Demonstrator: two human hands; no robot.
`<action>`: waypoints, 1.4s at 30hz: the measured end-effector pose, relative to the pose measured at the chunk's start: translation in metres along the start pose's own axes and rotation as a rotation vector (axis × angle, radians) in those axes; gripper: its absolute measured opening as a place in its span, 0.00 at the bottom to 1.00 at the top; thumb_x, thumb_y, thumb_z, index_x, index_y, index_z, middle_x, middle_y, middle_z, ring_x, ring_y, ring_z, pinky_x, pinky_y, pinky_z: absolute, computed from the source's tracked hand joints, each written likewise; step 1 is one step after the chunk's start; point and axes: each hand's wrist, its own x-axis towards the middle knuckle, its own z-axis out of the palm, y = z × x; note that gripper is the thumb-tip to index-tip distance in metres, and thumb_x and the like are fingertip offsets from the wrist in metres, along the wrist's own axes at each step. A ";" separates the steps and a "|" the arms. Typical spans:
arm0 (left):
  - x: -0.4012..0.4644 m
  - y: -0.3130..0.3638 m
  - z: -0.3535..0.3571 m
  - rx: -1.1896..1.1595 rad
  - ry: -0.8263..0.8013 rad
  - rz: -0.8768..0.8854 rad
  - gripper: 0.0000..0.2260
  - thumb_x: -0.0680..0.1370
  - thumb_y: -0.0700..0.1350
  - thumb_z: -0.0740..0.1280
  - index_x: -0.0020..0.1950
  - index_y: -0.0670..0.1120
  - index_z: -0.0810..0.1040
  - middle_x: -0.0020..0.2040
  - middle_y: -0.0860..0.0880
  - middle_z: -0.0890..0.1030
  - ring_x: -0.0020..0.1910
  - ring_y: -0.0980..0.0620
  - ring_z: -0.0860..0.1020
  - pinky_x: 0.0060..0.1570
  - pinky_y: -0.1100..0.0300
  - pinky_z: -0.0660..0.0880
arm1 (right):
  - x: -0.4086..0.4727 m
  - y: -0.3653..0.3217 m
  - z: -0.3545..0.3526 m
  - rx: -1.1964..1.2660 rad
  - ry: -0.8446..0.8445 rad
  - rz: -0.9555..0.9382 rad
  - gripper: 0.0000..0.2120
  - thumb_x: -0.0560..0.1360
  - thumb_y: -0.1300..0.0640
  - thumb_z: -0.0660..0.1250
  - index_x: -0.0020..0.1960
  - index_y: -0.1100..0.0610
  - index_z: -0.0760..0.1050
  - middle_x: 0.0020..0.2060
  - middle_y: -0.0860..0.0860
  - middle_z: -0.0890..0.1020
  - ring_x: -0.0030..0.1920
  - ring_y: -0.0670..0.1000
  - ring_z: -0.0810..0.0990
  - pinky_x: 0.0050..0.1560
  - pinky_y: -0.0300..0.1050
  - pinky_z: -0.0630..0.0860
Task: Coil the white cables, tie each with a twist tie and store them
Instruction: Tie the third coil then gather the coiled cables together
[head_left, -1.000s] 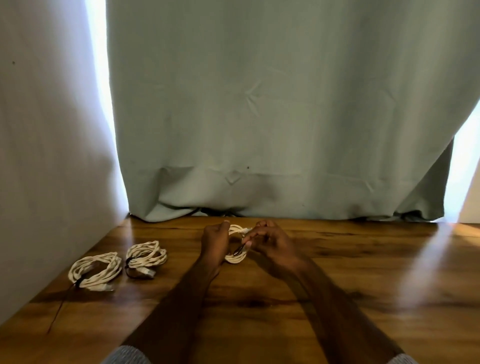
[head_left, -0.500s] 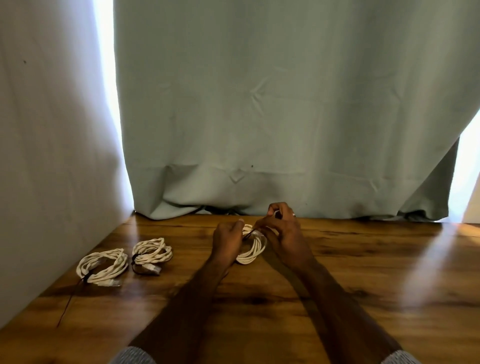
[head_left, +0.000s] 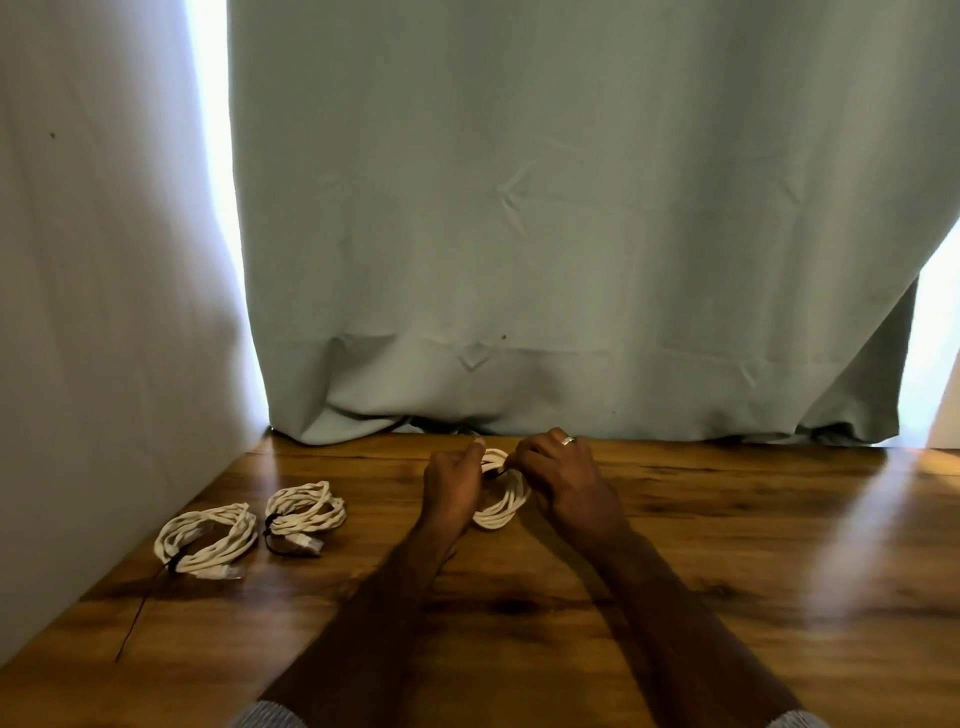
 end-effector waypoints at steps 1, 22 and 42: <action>0.000 0.000 0.001 -0.023 -0.024 -0.015 0.16 0.79 0.51 0.67 0.39 0.41 0.84 0.38 0.40 0.85 0.39 0.39 0.83 0.38 0.45 0.80 | 0.000 0.000 0.001 0.005 -0.007 -0.010 0.15 0.77 0.54 0.58 0.53 0.53 0.83 0.50 0.50 0.83 0.51 0.51 0.76 0.49 0.45 0.65; 0.007 -0.009 0.005 -0.109 -0.279 -0.035 0.07 0.80 0.48 0.66 0.48 0.46 0.75 0.39 0.48 0.77 0.29 0.53 0.73 0.29 0.61 0.69 | -0.002 -0.006 -0.003 0.132 0.004 0.131 0.09 0.71 0.65 0.67 0.49 0.56 0.81 0.44 0.51 0.81 0.46 0.52 0.77 0.46 0.41 0.69; 0.002 -0.008 0.002 -0.047 -0.206 0.004 0.21 0.82 0.52 0.63 0.38 0.38 0.82 0.34 0.40 0.81 0.31 0.46 0.78 0.31 0.57 0.70 | -0.004 -0.021 -0.005 0.097 0.083 0.204 0.06 0.65 0.64 0.71 0.42 0.58 0.82 0.39 0.52 0.82 0.41 0.52 0.79 0.43 0.42 0.72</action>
